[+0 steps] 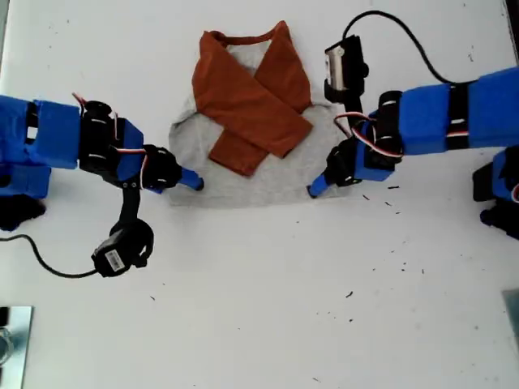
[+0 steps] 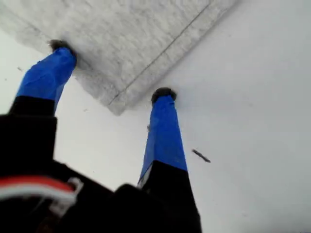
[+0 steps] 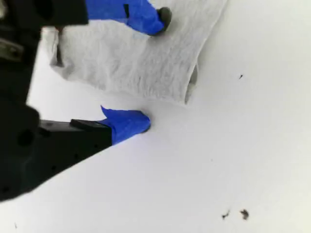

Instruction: Fold t shirt

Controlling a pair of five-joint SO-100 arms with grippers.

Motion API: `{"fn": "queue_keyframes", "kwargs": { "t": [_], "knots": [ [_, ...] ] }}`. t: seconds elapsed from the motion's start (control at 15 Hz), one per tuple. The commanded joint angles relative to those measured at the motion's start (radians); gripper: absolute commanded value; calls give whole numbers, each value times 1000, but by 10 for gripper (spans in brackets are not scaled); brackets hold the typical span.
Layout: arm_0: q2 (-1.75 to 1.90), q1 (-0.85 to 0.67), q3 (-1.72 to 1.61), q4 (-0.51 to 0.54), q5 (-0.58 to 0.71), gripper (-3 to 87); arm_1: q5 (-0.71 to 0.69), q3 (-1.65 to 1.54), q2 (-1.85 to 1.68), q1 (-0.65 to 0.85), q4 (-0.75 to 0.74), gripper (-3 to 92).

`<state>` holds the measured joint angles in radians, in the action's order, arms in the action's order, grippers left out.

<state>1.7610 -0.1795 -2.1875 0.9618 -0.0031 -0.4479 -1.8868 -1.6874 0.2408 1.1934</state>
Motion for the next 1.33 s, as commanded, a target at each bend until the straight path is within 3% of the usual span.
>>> {"fn": "queue_keyframes", "kwargs": {
  "t": [0.0, 0.07, 0.13, 0.4, 0.47, 0.67, 0.93, 1.07, 1.27],
  "knots": [
    [-44, 18, 29, -55, 12, 112, 26, 3, 78, 11, -64, 252],
    [-103, 5, 49, -57, 23, -2, 46, -15, 98, 11, -83, 101],
    [-144, 2, 72, -60, 46, -3, 51, -38, 98, 11, -107, 34],
    [-160, 54, 161, -49, 98, -3, 28, -25, -12, -58, -104, 32],
    [-158, 89, 195, -15, 92, -3, 26, -2, -78, -101, -43, 32],
    [-97, 275, 285, 48, 35, -3, 28, 43, -273, -305, 72, 32],
    [-31, 537, 377, 55, -61, -3, 164, 216, -245, -572, 127, 31],
    [35, 557, 396, 74, -58, -3, 123, 350, -181, -551, 150, 31],
    [278, 391, 328, 114, 57, -3, -23, 413, -221, -318, 158, 32]
  ]
}}
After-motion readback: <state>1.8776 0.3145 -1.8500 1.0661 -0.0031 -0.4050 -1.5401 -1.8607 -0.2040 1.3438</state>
